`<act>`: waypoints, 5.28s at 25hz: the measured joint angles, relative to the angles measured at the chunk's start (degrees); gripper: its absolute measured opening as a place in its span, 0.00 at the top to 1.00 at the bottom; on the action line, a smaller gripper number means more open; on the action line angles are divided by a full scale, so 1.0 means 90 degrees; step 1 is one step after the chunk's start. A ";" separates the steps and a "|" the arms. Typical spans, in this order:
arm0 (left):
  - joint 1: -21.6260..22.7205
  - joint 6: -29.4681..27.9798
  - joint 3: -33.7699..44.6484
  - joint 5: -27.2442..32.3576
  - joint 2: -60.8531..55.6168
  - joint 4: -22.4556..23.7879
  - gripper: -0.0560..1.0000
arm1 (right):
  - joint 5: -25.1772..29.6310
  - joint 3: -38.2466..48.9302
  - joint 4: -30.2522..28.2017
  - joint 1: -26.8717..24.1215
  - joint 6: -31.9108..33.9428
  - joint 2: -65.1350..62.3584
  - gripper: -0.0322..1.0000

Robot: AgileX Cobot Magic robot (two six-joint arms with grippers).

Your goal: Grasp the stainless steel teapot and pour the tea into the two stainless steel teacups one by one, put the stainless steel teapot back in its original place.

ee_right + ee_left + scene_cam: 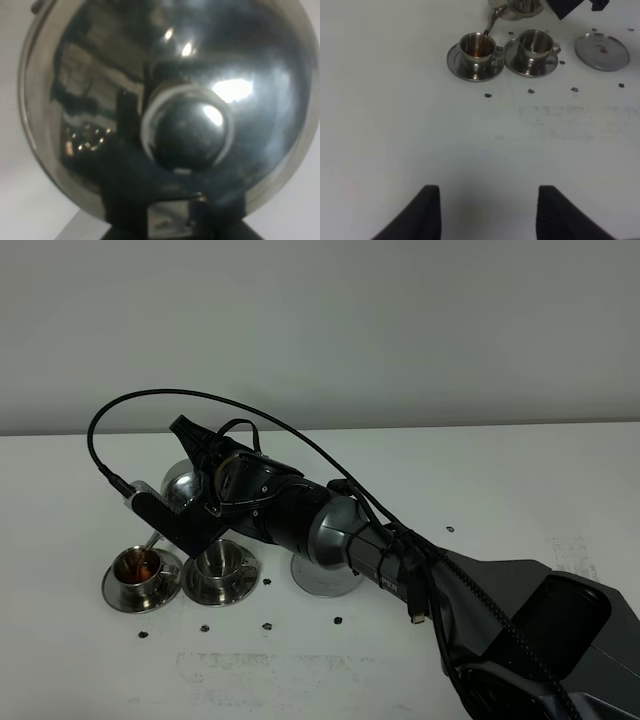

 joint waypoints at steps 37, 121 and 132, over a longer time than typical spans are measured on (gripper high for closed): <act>0.0000 0.0000 0.0000 0.0000 0.0000 0.0000 0.48 | -0.0097 0.0000 -0.0312 0.0000 0.0014 0.0000 0.77; 0.0000 0.0000 0.0000 0.0000 0.0000 0.0000 0.48 | 0.1945 0.5123 0.5422 0.0508 0.5649 -0.3985 0.77; 0.0000 0.0000 0.0000 0.0000 -0.0006 0.0006 0.48 | 0.2860 0.3160 0.5523 0.0684 0.5825 -0.2676 0.77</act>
